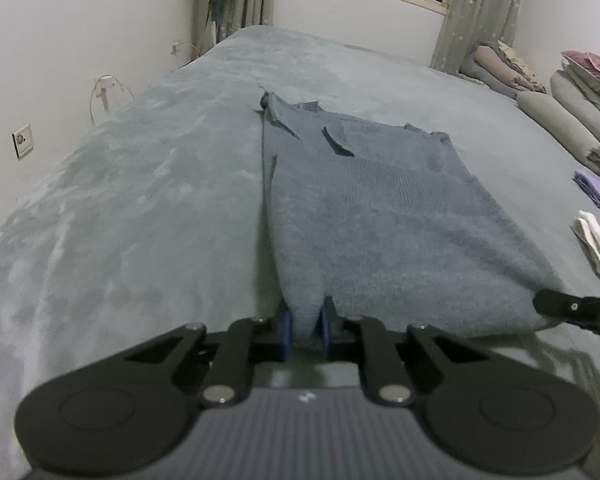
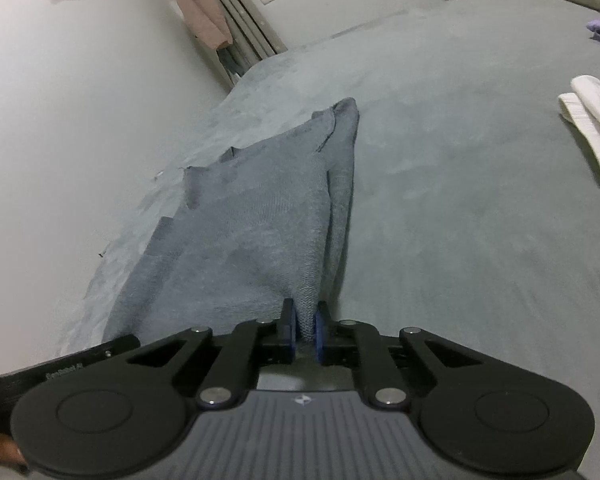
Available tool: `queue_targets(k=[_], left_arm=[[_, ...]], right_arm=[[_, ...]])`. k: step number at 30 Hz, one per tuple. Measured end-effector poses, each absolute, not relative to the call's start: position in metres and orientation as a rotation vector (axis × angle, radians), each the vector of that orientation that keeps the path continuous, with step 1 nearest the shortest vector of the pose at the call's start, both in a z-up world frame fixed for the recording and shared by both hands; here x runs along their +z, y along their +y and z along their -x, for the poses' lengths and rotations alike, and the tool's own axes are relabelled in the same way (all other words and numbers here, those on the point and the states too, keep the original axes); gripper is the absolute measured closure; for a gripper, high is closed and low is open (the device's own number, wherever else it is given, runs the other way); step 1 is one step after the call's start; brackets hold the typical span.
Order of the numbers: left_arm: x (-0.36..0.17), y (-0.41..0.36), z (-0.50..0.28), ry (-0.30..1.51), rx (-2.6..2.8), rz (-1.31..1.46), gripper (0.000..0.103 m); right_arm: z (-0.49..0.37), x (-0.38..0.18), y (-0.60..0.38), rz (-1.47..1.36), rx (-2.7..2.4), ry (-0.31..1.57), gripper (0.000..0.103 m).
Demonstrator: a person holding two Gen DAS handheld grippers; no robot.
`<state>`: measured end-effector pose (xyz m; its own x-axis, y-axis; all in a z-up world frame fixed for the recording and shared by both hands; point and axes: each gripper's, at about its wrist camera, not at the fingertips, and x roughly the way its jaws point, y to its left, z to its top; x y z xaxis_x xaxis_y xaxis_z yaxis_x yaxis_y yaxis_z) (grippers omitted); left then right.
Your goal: Fold clothes
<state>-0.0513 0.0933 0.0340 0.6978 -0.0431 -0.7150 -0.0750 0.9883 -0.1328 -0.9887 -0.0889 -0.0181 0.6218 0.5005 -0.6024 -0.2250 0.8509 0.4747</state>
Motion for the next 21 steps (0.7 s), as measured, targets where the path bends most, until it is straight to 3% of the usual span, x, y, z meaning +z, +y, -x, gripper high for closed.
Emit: queue_targets(k=[16,19,21], left_arm=[[0.048,0.085,0.216,0.799,-0.033,0.122,0.091],[0.043,0.08,0.222,0.816,-0.029,0.067,0.083],[0.042,0.083,0.219,0.821,-0.012,0.056,0.072]], right_arm=[[1.145,-0.011,-0.137,-0.417,0.506,0.804,0.094],[1.154,-0.014,-0.125,-0.286,0.51,0.831,0.092],[1.15,-0.018,-0.117,-0.184,0.505,0.847,0.089]])
